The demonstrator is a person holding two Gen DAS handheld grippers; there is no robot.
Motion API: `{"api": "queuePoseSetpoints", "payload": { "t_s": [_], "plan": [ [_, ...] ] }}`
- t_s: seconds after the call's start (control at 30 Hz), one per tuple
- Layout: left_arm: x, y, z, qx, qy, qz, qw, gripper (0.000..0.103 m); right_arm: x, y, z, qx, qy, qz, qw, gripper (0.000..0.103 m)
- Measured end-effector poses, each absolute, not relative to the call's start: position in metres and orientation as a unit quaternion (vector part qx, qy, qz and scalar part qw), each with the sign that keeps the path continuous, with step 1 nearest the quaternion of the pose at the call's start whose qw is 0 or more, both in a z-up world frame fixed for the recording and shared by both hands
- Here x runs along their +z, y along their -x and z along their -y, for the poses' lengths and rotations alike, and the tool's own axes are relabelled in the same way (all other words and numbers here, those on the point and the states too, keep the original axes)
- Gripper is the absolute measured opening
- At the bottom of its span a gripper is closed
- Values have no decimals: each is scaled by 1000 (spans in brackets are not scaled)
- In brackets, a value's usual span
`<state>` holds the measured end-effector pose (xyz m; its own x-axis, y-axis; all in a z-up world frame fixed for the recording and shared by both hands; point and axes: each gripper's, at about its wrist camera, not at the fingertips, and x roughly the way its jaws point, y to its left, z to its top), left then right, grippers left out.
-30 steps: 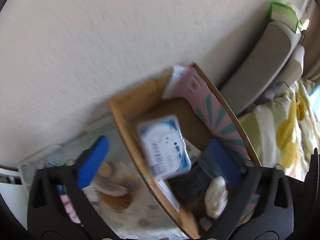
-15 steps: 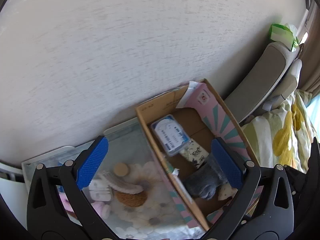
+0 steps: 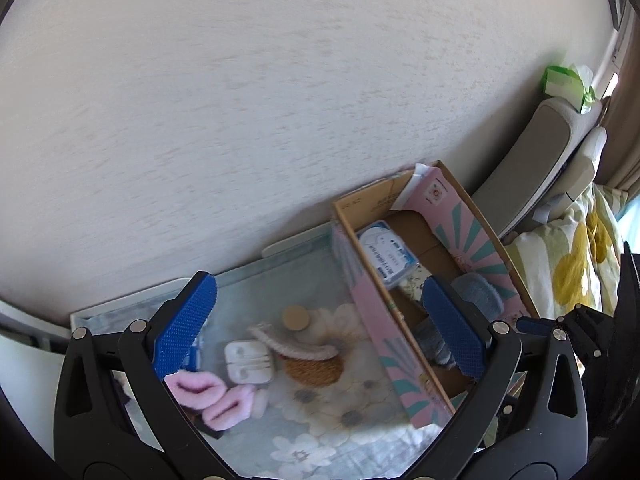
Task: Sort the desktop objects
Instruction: 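Return both open tools to the tray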
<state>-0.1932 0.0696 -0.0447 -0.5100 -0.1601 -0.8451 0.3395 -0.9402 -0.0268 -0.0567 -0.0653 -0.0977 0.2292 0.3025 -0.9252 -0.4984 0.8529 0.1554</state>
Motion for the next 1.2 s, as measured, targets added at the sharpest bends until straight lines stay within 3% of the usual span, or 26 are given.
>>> {"api": "queuePoseSetpoints", "payload": {
  "t_s": [0.37,1.2],
  "plan": [
    [-31,128,-17,-862,-453,-120,192,103,-92,63,23,293,110,-554,771,76],
    [-54,-33,93,-828,-415,-191,325,103,-94,82,-61,362,172,-544,737,76]
  ]
}}
